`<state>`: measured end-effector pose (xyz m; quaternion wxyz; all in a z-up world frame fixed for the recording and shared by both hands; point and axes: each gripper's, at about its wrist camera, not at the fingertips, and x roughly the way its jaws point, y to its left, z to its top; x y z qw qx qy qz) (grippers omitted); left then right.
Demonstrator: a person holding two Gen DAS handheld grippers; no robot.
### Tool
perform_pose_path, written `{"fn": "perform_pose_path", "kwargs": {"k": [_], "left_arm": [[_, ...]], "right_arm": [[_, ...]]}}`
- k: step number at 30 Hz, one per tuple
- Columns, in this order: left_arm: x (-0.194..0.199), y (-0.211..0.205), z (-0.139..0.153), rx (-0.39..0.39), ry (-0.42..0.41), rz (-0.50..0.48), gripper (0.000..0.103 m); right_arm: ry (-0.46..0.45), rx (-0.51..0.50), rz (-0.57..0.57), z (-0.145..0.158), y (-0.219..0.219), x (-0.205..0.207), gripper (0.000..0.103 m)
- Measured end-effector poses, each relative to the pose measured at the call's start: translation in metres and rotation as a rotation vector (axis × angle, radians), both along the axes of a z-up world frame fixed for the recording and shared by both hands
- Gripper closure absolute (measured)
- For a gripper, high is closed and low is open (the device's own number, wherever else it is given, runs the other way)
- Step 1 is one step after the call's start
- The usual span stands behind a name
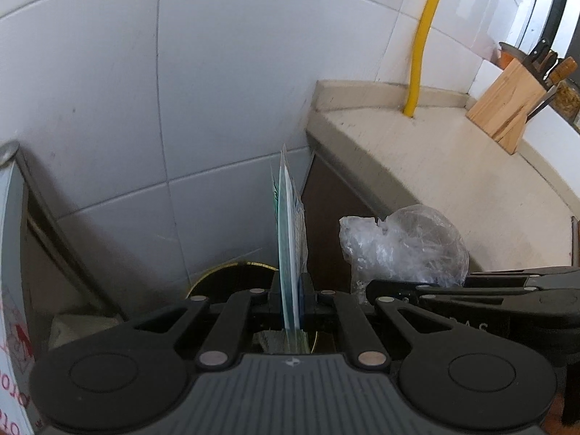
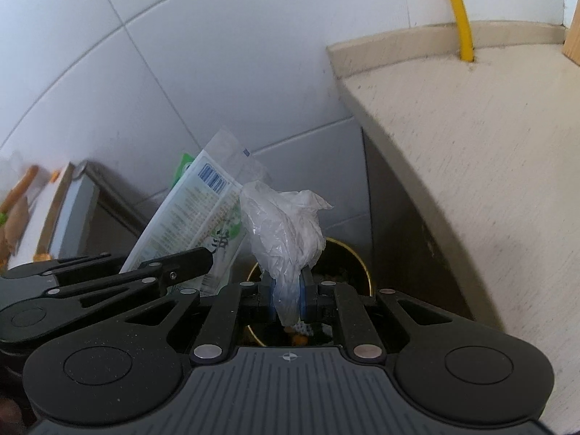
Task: Collect trash
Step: 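Lower both tools over the bin and open them, dropping package and bag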
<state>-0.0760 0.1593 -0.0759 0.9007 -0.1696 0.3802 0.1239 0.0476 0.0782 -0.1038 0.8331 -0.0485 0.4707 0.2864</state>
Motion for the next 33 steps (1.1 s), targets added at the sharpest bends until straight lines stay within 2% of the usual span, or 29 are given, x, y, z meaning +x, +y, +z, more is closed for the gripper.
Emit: {"fn": "perform_pose_path", "kwargs": {"k": [11,21,33], "left_arm": [[-0.003,-0.003,-0.008,0.0,0.031,0.0,0.1],[0.007,0.002,-0.024,-0.019,0.085,0.076,0.1],[0.023,0.012,-0.055,-0.044,0.185,0.176,0.1]], "right_arm": [[0.036,-0.011,0.007,-0.009,0.002,-0.003,0.088],[0.095,-0.031,0.06,-0.019,0.011,0.007,0.088],[0.188,-0.096,0.101,-0.06,0.025,0.046,0.088]]}}
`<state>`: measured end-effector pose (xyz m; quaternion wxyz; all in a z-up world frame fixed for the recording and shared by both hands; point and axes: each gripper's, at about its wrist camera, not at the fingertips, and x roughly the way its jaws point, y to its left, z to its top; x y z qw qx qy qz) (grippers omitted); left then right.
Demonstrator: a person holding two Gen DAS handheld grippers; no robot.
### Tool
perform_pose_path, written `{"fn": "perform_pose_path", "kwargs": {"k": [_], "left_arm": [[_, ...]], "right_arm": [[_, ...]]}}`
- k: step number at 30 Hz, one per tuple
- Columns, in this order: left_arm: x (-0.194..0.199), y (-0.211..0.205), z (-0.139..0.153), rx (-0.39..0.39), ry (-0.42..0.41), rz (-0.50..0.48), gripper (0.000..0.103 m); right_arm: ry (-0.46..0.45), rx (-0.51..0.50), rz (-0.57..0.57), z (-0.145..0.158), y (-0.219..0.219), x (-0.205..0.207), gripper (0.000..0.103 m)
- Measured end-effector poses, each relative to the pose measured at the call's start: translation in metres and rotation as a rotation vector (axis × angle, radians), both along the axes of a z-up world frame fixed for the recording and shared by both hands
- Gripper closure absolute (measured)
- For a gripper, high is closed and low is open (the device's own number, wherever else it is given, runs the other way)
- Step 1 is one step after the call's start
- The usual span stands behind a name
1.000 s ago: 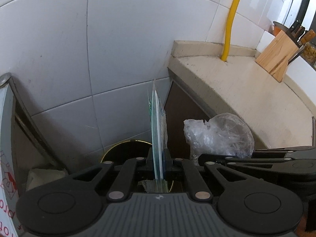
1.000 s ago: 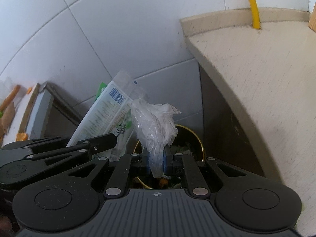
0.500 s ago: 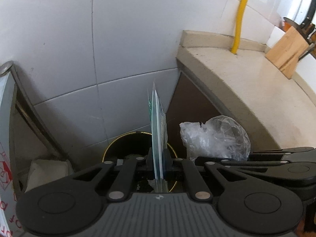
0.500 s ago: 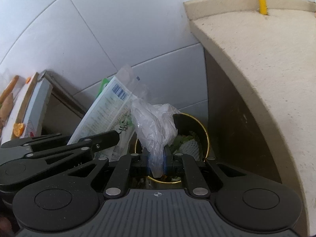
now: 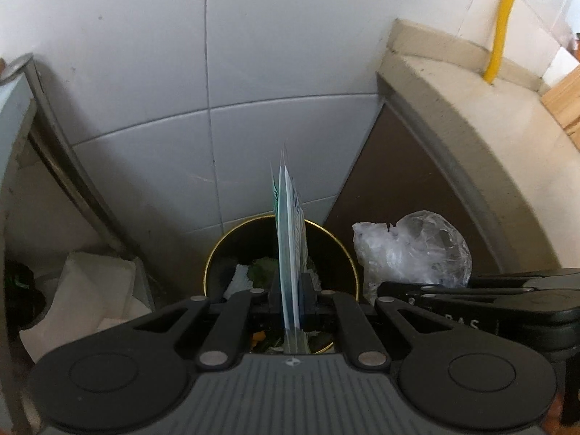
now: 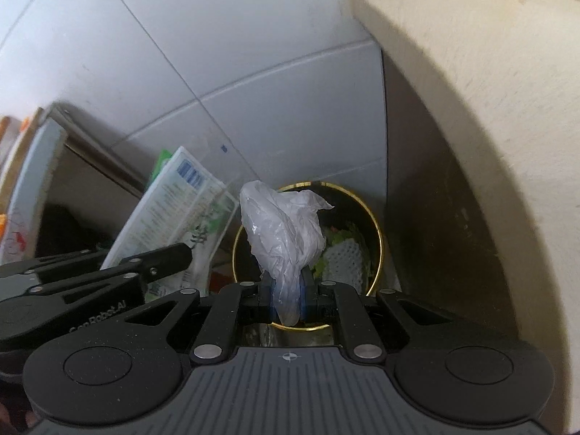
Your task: Collect trash
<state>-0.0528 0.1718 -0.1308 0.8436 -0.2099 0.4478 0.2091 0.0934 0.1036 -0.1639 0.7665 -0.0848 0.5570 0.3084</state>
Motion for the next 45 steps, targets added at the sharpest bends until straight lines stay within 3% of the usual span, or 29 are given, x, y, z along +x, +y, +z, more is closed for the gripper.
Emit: {"fn": "perform_pose_path", "kwargs": {"k": [13,20,23,31,37,45], "left_arm": [[0.035,0.016,-0.025,-0.017,0.069,0.047,0.1],[0.045,0.023,-0.035,-0.031,0.09,0.083,0.095],[0.048,0.026,-0.039,-0.033,0.095,0.086,0.092],[0.052,0.022,-0.042,-0.039,0.092,0.079,0.079],[0.048,0.016,-0.037,-0.036,0.076,0.07,0.078],[0.031,0.006,-0.013,0.03,0.044,0.064,0.078]], "right_arm": [[0.033,-0.048,0.008,-0.028,0.029,0.037,0.086],[0.045,-0.069,0.011,-0.041,0.035,0.042,0.073],[0.036,-0.072,0.008,-0.041,0.034,0.044,0.062],[0.034,-0.07,-0.024,-0.039,0.03,0.044,0.062],[0.034,-0.052,-0.046,-0.031,0.016,0.04,0.062],[0.009,-0.016,-0.08,-0.009,0.004,0.027,0.061]]}}
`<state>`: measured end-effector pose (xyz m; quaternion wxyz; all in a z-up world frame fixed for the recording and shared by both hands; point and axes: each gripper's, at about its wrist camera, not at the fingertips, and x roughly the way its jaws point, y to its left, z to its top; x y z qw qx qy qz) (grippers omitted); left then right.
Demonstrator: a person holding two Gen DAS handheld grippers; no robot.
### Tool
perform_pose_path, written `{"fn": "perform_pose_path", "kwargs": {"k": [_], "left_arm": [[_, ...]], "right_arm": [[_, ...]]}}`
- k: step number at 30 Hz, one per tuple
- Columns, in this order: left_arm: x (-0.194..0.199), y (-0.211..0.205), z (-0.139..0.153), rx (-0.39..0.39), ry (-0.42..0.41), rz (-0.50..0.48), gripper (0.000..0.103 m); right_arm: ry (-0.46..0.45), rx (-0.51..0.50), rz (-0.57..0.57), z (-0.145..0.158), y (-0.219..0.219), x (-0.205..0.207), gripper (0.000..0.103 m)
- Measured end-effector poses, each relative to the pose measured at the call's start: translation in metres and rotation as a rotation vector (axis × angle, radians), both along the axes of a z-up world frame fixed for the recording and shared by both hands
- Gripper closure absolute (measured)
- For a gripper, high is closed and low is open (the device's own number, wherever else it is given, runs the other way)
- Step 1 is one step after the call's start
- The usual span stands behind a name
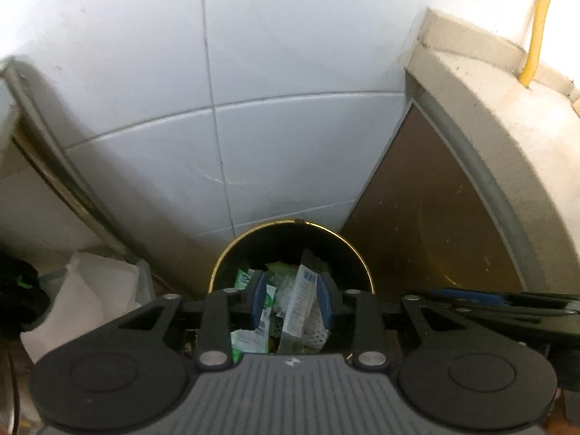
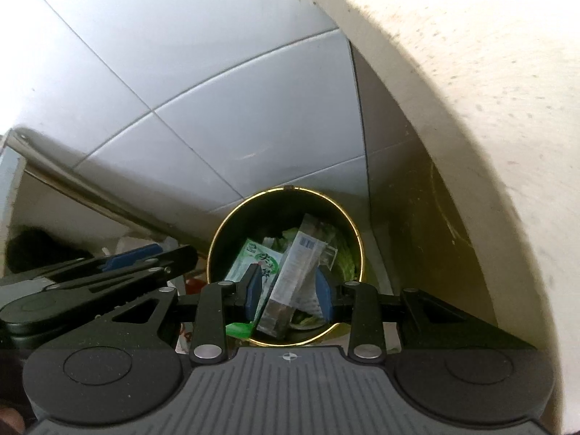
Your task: Collect trash
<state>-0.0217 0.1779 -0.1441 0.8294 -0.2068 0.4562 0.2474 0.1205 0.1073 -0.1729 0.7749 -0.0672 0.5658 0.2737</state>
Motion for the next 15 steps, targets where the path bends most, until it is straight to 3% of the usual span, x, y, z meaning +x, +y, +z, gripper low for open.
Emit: {"fn": "perform_pose_path", "kwargs": {"k": [11,15], "left_arm": [[-0.037,-0.017,0.056,0.083,-0.116,-0.057,0.072],[-0.05,-0.026,0.075,0.112,-0.16,-0.099,0.069]], "right_arm": [[-0.144,0.073,-0.034,0.063,-0.018,-0.042,0.056],[-0.238,0.076,-0.053,0.09,-0.027,-0.062,0.049]]}}
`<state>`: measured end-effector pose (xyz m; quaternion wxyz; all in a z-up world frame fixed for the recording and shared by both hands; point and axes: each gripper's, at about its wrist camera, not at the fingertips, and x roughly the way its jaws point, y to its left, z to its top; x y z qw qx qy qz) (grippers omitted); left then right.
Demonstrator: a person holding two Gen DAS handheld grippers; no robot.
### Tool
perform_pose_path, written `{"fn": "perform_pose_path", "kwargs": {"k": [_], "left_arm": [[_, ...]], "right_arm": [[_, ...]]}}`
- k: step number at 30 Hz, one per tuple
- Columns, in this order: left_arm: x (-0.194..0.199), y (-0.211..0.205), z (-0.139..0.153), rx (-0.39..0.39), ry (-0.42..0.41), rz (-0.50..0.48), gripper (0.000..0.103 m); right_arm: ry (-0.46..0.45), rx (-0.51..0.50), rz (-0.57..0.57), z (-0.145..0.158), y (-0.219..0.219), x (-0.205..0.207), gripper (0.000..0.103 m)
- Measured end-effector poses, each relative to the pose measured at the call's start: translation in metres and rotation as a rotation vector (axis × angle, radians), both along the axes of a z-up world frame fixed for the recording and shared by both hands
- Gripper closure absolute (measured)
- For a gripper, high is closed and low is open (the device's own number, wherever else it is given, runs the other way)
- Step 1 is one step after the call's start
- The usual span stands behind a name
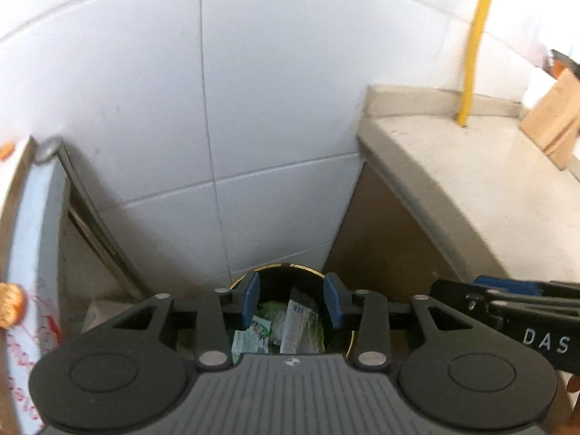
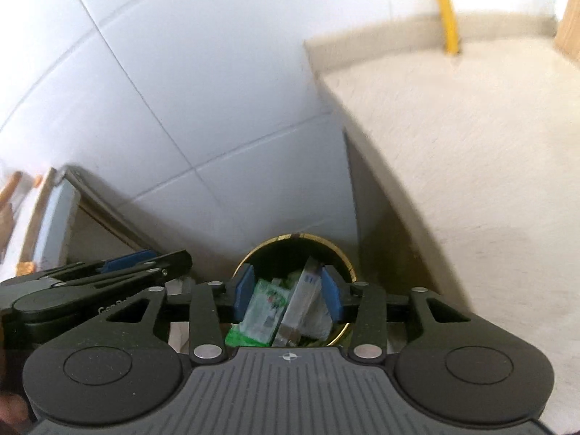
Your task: Collect trash
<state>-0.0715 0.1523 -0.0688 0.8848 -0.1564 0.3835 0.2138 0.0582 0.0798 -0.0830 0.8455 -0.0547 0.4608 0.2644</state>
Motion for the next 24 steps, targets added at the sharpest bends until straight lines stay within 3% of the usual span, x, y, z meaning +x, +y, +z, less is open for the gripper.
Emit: {"fn": "perform_pose_path", "kwargs": {"k": [9,24], "left_arm": [[-0.023,-0.016,0.026,0.062,-0.065,-0.077,0.063],[-0.029,-0.034,0.035,0.091,-0.058,-0.05,0.062]], "right_arm": [[-0.154,0.002,-0.086,0.039,-0.02,-0.036,0.037],[-0.191,-0.003,-0.089,0.051,-0.037,-0.055,0.032]]}}
